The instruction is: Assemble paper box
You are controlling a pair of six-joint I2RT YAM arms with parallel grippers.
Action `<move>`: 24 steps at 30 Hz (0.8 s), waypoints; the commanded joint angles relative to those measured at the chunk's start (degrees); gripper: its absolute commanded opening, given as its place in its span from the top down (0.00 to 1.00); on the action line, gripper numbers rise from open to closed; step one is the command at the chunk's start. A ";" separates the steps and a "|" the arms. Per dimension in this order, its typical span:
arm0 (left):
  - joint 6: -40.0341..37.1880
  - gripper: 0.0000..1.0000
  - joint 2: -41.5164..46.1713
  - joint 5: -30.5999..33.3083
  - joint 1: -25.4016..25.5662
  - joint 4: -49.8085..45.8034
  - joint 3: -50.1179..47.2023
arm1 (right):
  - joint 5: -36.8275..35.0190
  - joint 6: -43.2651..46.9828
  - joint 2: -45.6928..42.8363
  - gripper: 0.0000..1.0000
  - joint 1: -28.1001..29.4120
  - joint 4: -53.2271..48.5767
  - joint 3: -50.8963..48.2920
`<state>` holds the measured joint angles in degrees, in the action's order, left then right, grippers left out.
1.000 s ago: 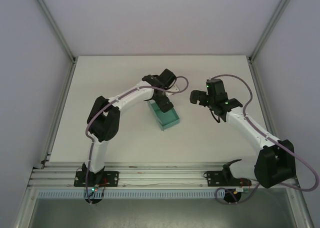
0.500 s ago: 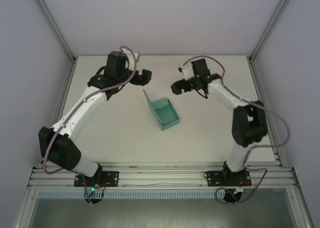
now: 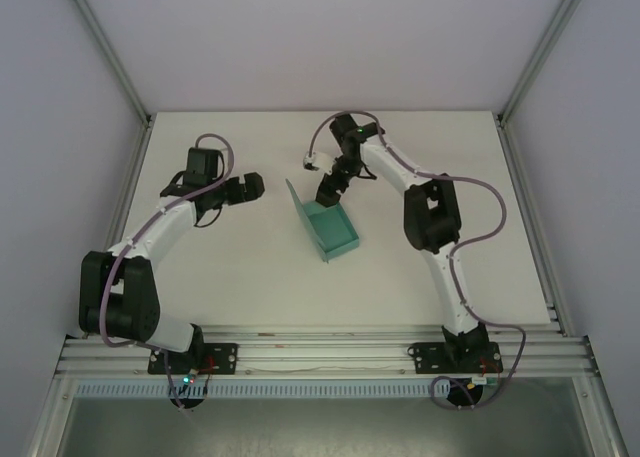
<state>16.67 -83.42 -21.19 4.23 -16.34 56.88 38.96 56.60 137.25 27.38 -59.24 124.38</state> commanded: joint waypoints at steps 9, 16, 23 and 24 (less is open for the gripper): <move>-0.11 0.00 0.64 -1.81 -0.18 2.72 0.03 | -2.37 5.34 4.14 0.40 0.86 -13.36 5.34; -0.22 0.00 -0.26 -1.49 -0.19 2.04 0.60 | -6.03 -0.21 4.17 0.51 1.65 -7.68 2.51; -0.58 0.00 -0.42 -0.76 -0.15 1.84 0.41 | -10.21 -7.03 -0.56 0.67 2.77 3.43 -8.53; -0.54 0.00 -0.52 -0.80 -0.19 1.81 0.48 | -11.17 -8.59 -1.45 0.74 2.99 5.80 -10.41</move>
<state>16.49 -83.35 -22.13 4.23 -15.14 56.88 31.99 53.30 138.28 29.23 -59.22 118.21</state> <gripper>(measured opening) 0.998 0.301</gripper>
